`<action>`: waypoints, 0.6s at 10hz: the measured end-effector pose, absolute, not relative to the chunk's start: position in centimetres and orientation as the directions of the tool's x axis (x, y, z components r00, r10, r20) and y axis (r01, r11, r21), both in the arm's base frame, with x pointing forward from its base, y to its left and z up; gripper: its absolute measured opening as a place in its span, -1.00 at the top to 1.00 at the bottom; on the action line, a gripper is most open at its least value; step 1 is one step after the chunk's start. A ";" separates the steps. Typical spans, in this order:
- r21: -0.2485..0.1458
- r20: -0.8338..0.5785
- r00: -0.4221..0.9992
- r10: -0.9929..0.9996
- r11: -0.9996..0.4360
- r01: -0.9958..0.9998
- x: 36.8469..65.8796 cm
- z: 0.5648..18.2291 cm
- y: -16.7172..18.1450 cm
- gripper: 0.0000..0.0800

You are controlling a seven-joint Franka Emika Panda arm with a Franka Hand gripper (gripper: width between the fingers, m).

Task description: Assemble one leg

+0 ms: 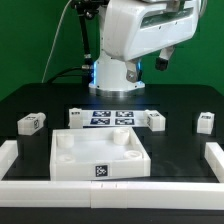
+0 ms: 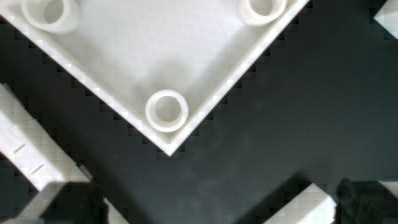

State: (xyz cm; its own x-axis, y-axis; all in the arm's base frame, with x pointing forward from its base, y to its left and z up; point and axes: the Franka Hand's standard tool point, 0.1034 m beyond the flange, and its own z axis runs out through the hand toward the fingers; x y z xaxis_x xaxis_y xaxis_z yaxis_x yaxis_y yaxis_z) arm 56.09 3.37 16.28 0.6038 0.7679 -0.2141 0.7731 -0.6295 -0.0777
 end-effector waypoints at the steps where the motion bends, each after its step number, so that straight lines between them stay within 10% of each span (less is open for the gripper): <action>1: -0.078 -0.214 0.604 0.768 -0.630 0.773 56.1 16.3 3.4 -0.63; 6: -0.078 -0.213 0.604 0.768 -0.630 0.773 56.1 16.3 3.4 -0.63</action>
Offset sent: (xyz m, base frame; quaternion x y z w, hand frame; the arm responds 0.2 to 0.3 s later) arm 0.0000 0.0000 0.0000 0.0000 0.0000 0.0000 1.0000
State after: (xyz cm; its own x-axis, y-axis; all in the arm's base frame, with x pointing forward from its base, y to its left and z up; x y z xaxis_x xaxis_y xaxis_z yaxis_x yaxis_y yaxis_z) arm 56.12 3.39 16.29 0.6040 0.7680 -0.2130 0.7730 -0.6296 -0.0777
